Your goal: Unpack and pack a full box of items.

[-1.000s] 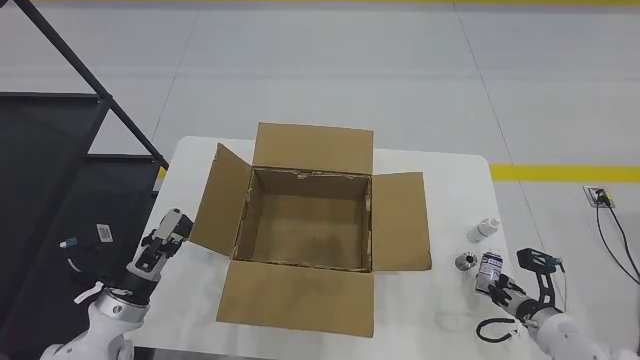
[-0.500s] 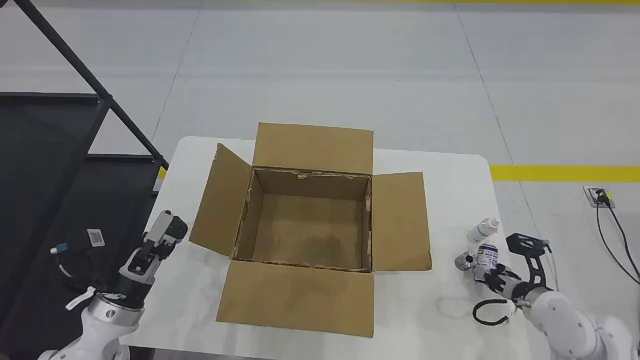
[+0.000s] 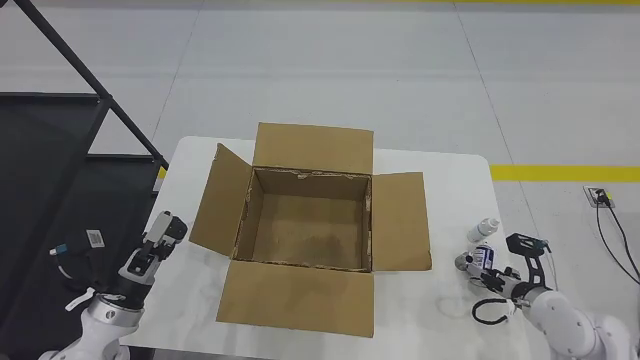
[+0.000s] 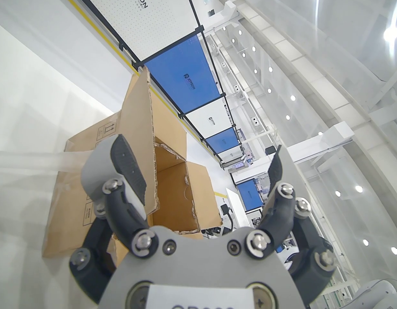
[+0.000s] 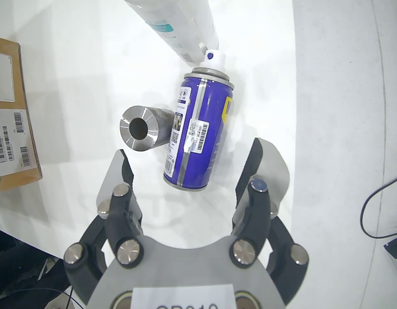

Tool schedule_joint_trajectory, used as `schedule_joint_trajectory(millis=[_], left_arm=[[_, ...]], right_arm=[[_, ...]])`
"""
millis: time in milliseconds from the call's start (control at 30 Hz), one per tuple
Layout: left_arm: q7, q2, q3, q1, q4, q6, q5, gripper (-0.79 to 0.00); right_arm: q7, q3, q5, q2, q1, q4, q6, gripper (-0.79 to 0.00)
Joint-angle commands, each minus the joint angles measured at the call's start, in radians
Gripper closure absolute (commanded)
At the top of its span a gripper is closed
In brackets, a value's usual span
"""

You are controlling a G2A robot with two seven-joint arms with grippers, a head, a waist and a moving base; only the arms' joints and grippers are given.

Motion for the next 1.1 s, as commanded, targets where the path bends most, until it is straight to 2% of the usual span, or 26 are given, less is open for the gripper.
schedule_joint_trajectory(millis=[0,67,267,400,467,567,733,800,900,967,1000,1067], left_arm=[[0.000,0.000,0.001,0.000,0.000,-0.001,-0.001,-0.785],[-0.001,0.001,0.000,-0.001,0.001,-0.002,-0.002,-0.785],[0.005,0.002,-0.007,-0.001,-0.001,-0.003,-0.010,-0.785],[0.011,0.003,-0.018,0.000,0.006,-0.005,-0.016,-0.785],[0.019,0.003,-0.027,0.002,0.011,-0.008,-0.023,-0.785],[0.030,0.004,-0.045,0.006,0.020,-0.016,-0.042,-0.785],[0.047,0.005,-0.079,0.007,0.045,-0.021,-0.077,-0.785],[0.046,0.005,-0.090,0.009,0.051,-0.024,-0.091,-0.785],[0.039,0.006,-0.100,0.014,0.054,-0.030,-0.105,-0.785],[0.035,0.006,-0.101,0.019,0.054,-0.033,-0.110,-0.785],[0.034,0.006,-0.102,0.021,0.055,-0.035,-0.111,-0.785],[0.029,0.006,-0.101,0.024,0.058,-0.039,-0.114,-0.785]], right_arm=[[-0.011,0.002,0.009,0.002,-0.007,-0.009,0.003,-0.711],[-0.032,0.008,0.024,0.003,-0.019,-0.029,0.002,-0.696],[-0.130,0.029,0.118,0.003,-0.103,-0.178,-0.038,-0.785],[-0.178,0.052,0.327,0.004,-0.161,-0.245,-0.225,-0.785],[-0.149,0.056,0.446,0.009,-0.159,-0.234,-0.325,-0.785],[-0.046,0.039,0.603,0.020,-0.111,-0.187,-0.408,-0.785],[0.135,-0.010,0.777,0.041,0.015,-0.079,-0.423,-0.785],[0.183,-0.027,0.790,0.048,0.062,-0.041,-0.396,-0.785],[0.225,-0.059,0.818,0.055,0.123,0.013,-0.369,-0.785],[0.242,-0.078,0.823,0.060,0.155,0.040,-0.355,-0.748],[0.242,-0.088,0.826,0.061,0.168,0.052,-0.348,-0.776],[0.252,-0.113,0.822,0.064,0.191,0.071,-0.331,-0.767]])
